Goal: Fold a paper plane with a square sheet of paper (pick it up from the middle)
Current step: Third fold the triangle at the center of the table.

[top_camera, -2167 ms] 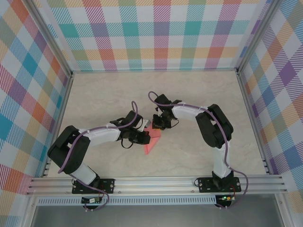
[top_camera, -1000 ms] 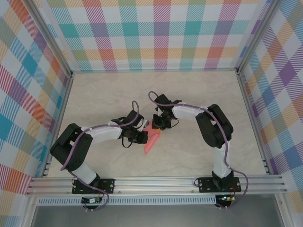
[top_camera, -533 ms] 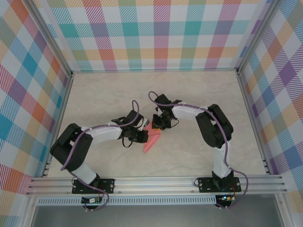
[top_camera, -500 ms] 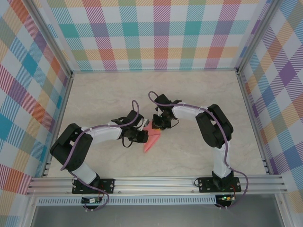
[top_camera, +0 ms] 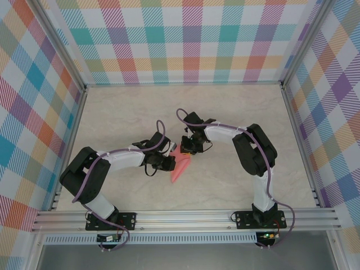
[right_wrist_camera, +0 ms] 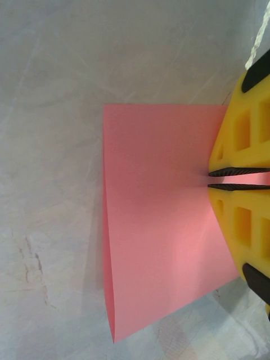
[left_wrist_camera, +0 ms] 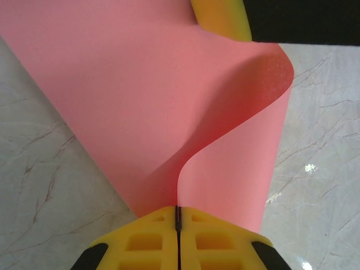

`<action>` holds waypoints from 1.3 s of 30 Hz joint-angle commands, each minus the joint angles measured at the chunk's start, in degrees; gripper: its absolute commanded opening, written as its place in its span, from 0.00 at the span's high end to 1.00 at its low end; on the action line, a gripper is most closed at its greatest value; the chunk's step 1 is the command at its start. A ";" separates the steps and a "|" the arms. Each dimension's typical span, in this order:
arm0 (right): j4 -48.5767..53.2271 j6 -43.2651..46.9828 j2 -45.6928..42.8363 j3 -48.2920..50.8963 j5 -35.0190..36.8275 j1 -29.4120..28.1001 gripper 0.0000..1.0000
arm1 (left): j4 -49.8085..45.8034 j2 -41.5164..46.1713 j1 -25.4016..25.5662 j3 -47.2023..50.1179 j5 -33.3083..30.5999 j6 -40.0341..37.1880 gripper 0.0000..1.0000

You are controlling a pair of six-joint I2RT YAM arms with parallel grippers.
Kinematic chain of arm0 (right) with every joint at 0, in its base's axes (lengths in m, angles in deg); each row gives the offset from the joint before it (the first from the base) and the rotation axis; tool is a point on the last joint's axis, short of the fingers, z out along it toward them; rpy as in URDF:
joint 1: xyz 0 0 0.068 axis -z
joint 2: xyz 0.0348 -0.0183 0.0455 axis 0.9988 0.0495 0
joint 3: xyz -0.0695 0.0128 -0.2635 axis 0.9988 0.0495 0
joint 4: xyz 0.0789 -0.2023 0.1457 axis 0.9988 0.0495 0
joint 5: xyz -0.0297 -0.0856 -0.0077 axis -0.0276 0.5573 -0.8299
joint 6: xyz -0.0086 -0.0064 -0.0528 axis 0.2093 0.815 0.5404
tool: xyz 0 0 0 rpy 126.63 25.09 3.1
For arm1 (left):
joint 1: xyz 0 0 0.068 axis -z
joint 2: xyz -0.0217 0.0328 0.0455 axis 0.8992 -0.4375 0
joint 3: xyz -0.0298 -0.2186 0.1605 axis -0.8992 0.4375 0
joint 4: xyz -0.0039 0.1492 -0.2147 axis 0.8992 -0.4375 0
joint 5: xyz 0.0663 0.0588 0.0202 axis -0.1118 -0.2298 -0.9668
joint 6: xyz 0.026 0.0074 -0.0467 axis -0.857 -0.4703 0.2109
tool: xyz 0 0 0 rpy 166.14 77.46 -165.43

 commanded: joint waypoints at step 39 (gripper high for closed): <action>2.06 -1.41 1.70 2.31 0.94 -0.85 0.84 | 2.60 0.03 -0.87 0.74 1.44 -1.93 0.92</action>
